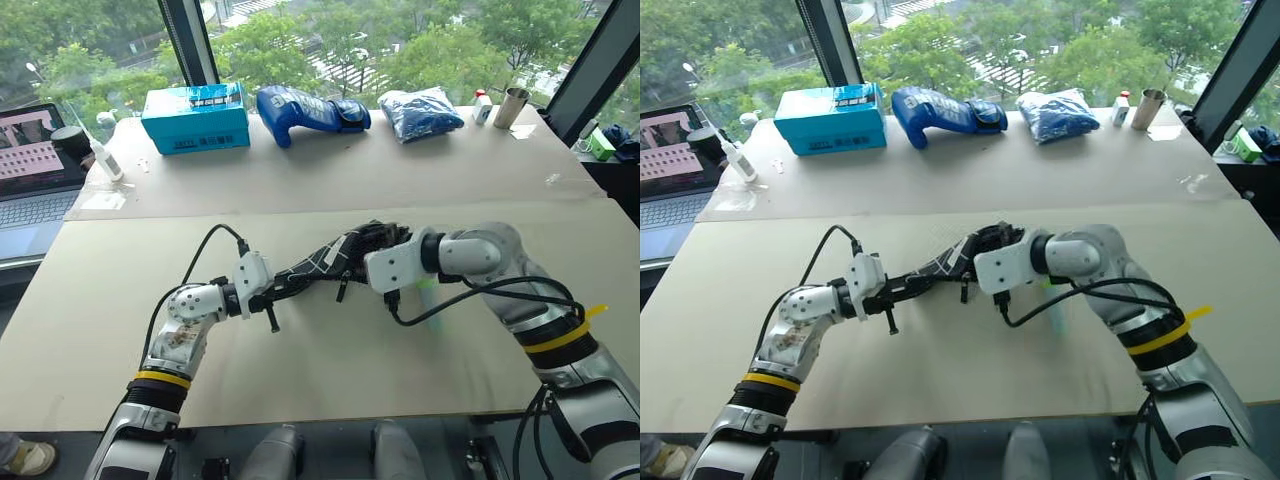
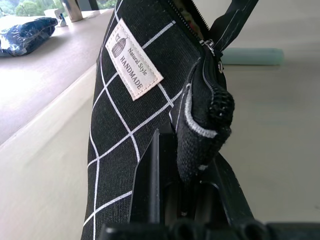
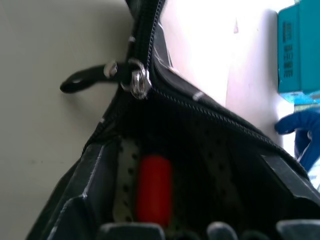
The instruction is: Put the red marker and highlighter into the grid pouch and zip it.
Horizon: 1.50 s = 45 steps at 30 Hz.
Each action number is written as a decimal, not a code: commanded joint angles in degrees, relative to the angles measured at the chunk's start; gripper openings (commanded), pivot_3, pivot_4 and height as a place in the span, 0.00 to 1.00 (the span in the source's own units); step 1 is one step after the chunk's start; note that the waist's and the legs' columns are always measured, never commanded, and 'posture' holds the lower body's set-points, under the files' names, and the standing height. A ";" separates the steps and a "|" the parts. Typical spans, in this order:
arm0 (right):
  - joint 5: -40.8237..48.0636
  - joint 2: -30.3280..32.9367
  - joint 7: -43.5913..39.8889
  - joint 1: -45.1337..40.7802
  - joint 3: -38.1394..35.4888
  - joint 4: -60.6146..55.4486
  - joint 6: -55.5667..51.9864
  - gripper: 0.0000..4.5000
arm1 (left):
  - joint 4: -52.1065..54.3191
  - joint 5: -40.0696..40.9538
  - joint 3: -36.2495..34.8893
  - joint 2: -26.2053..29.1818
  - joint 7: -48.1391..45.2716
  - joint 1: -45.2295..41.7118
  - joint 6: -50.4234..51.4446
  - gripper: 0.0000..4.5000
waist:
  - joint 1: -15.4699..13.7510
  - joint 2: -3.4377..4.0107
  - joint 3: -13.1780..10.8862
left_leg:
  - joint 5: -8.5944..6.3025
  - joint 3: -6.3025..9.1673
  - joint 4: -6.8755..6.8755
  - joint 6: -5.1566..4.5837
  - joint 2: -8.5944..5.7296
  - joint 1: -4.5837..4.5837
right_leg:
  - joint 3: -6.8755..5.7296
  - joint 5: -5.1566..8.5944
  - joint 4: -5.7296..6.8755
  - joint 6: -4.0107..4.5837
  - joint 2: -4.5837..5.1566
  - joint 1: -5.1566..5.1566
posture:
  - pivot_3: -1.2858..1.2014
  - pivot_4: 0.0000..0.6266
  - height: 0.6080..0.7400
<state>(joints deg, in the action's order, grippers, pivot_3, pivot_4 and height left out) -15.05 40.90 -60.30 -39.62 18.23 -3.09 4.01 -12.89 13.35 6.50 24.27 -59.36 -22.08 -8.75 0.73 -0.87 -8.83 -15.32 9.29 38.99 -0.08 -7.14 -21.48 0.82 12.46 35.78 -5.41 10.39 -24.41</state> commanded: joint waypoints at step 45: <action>28.81 2.32 30.84 27.08 -17.12 -22.89 -71.96 0.37 | -1.81 -0.06 -0.68 -0.87 0.56 -1.75 -2.72 0.00 | -1.43 -0.04 0.03 | -0.25 0.02 0.18 -0.43 0.00 0.11 | 0.11 -0.04 -0.04 -0.04 0.07 0.21 | 0.52 0.24 1.00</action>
<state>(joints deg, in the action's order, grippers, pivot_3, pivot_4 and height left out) 15.11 41.75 -30.04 -13.39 1.32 -28.37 -67.97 -15.66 13.35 6.49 23.32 -59.13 -23.68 -10.00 -0.71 -0.91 -8.80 -15.58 9.30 39.16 -0.52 -7.15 -21.37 0.92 12.42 35.74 -5.45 10.47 -24.19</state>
